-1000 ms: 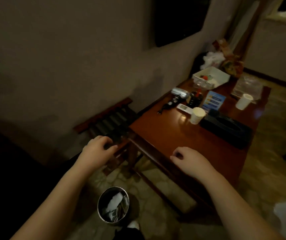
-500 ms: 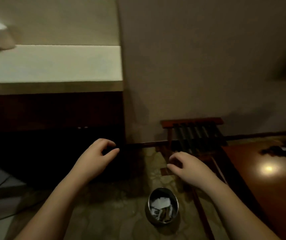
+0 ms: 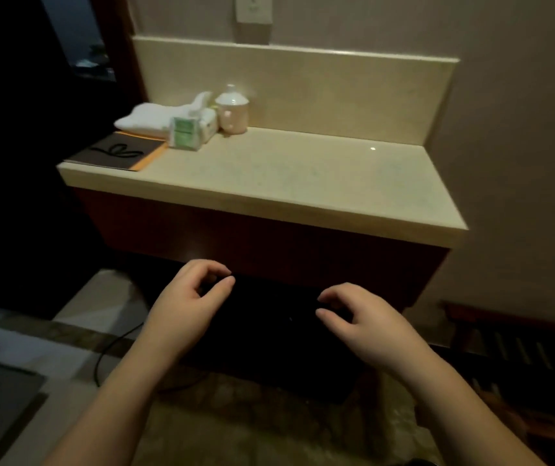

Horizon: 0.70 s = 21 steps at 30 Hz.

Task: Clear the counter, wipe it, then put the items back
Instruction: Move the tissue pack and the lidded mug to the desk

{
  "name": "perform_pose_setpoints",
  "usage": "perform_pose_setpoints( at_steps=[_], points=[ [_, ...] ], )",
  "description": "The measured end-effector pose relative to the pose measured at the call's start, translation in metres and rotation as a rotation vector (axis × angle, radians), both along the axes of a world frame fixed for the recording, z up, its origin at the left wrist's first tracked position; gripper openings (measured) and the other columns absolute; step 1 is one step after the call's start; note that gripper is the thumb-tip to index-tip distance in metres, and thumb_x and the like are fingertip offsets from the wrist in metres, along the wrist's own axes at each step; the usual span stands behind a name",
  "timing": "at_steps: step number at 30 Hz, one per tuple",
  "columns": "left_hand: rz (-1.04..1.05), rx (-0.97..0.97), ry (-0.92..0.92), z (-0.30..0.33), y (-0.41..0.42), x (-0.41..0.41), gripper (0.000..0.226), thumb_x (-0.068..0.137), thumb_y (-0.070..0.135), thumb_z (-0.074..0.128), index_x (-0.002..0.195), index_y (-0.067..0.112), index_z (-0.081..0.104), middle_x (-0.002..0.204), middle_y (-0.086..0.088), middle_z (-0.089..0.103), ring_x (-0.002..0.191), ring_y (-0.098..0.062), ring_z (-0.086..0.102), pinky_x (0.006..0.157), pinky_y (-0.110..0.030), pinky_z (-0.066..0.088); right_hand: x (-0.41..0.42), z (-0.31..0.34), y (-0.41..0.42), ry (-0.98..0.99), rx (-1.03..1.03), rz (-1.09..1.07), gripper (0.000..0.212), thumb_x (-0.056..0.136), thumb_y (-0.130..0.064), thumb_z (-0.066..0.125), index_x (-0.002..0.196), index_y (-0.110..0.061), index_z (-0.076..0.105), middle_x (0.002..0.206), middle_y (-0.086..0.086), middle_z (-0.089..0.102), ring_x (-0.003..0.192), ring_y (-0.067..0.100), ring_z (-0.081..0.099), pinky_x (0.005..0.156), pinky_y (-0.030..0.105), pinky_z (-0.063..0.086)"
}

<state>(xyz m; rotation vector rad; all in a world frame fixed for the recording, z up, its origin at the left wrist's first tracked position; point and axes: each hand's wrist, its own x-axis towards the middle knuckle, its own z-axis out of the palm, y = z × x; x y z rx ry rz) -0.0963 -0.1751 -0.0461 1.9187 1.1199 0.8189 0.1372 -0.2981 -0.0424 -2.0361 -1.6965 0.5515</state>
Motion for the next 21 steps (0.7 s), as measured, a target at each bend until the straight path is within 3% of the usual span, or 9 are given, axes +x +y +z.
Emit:
perform_pose_setpoints(
  at_steps=[9, 14, 21],
  points=[
    [0.156, 0.139, -0.023, 0.051, 0.112, -0.043, 0.004, 0.089, 0.026, 0.064, 0.092, 0.028, 0.063, 0.099, 0.011, 0.057, 0.084, 0.001, 0.055, 0.072, -0.022, 0.043, -0.040, 0.055, 0.129, -0.070, 0.210, -0.045, 0.027, 0.091, -0.039, 0.057, 0.114, -0.024, 0.061, 0.107, -0.008, 0.062, 0.097, 0.010, 0.058, 0.087, 0.028, 0.046],
    [0.237, 0.153, 0.034, 0.065, 0.176, -0.036, 0.013, 0.089, 0.028, 0.061, 0.099, 0.020, 0.062, 0.105, 0.003, 0.057, 0.075, 0.001, 0.051, 0.060, -0.021, 0.036, -0.038, 0.084, 0.200, -0.117, 0.201, -0.049, 0.031, 0.094, -0.038, 0.052, 0.117, -0.020, 0.060, 0.113, -0.006, 0.063, 0.093, 0.009, 0.056, 0.079, 0.027, 0.044],
    [0.278, 0.146, 0.127, 0.069, 0.265, -0.017, 0.026, 0.088, 0.031, 0.059, 0.110, 0.018, 0.057, 0.116, -0.002, 0.056, 0.094, -0.015, 0.054, 0.075, -0.029, 0.039, -0.015, 0.104, 0.303, -0.184, 0.142, -0.085, 0.034, 0.092, -0.038, 0.051, 0.116, -0.017, 0.061, 0.112, 0.001, 0.065, 0.095, 0.020, 0.057, 0.079, 0.032, 0.045]
  ],
)
